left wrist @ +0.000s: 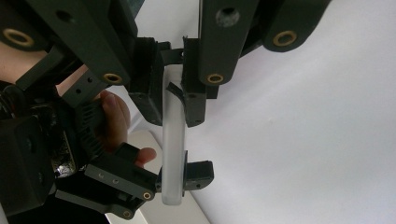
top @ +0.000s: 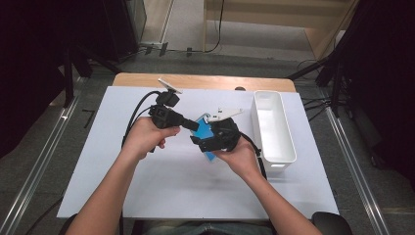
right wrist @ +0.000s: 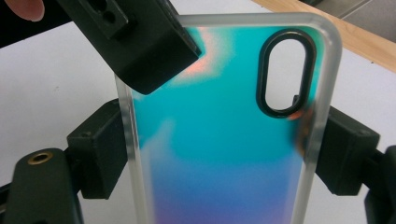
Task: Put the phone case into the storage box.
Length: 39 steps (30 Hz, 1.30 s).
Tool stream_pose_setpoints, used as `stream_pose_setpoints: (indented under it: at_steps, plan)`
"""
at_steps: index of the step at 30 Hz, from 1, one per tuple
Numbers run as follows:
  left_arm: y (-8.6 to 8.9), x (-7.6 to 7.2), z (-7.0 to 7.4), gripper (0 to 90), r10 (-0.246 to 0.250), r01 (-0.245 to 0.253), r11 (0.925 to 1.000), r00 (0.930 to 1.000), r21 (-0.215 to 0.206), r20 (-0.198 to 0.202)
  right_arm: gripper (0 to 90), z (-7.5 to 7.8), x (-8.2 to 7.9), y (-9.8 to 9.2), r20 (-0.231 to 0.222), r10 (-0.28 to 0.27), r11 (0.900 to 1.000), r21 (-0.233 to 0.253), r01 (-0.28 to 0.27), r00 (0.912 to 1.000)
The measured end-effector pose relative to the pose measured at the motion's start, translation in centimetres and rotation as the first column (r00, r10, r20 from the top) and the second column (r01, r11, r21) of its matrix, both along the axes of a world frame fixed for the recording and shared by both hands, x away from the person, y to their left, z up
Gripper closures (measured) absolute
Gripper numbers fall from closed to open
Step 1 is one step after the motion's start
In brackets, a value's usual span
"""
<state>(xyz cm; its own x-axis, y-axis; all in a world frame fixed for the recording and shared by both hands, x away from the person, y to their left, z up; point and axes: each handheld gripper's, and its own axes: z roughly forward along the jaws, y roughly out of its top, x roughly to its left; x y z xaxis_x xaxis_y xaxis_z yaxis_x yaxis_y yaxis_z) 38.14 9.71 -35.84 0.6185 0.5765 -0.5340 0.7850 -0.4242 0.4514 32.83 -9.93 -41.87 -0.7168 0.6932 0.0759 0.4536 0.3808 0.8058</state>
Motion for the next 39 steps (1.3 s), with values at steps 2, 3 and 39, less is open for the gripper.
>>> stream_pose_setpoints:
  at_steps: [2,3,39]
  plan:
    - [0.0,0.0,0.0,79.6,0.0,0.0,1.0,1.0,-0.001,0.0,15.3,0.1,0.0,0.0,0.003,0.002,1.0,-0.006,-0.001,1.0]
    - [0.0,0.0,0.0,79.6,0.0,0.0,1.0,1.0,-0.001,-0.002,15.5,0.1,0.0,0.0,0.004,0.0,1.0,-0.006,0.0,1.0]
    - [1.0,0.2,0.6,38.2,-0.016,0.017,0.9995,0.9994,-0.026,0.032,15.9,0.5,-0.2,-0.9,-0.051,0.031,0.999,-0.015,-0.032,0.9982]
